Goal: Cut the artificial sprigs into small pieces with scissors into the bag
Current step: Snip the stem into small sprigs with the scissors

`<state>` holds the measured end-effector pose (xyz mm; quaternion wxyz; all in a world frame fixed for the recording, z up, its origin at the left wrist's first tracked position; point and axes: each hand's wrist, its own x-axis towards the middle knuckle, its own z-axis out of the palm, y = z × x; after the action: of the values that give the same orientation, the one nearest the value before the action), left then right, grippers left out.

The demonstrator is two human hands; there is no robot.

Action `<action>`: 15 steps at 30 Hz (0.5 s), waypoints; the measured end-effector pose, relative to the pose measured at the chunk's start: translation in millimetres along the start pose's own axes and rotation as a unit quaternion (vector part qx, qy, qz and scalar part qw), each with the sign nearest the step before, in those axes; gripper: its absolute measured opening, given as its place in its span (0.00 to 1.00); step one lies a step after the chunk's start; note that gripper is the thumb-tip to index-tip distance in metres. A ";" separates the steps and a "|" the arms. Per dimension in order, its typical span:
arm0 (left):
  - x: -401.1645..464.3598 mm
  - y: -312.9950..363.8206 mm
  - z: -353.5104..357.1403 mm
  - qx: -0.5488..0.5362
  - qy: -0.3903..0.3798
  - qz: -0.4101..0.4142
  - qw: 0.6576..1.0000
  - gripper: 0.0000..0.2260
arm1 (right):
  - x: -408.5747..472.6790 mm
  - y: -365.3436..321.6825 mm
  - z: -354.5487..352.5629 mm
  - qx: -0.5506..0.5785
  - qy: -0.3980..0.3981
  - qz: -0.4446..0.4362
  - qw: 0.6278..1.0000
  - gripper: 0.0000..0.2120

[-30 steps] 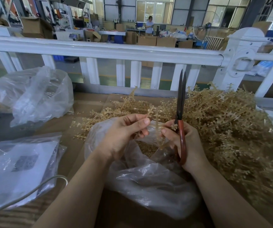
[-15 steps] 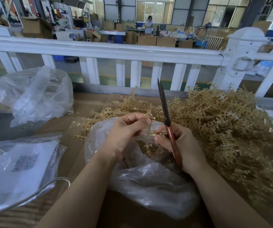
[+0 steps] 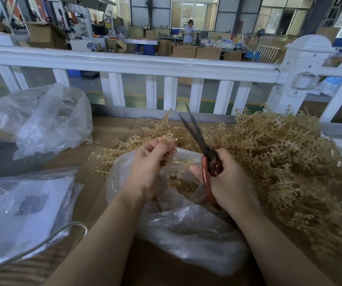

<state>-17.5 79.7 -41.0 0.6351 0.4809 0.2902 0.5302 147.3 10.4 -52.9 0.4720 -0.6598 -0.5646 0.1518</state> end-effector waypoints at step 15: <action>-3.7 4.7 2.5 -0.057 -0.047 0.002 0.997 0.05 | -0.1 5.0 1.8 -0.175 -0.003 -0.074 0.982 0.27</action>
<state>-18.2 75.3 -36.3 0.6730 0.4696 0.2281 0.5239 149.0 11.5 -57.9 0.3579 -0.6881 -0.6309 0.0172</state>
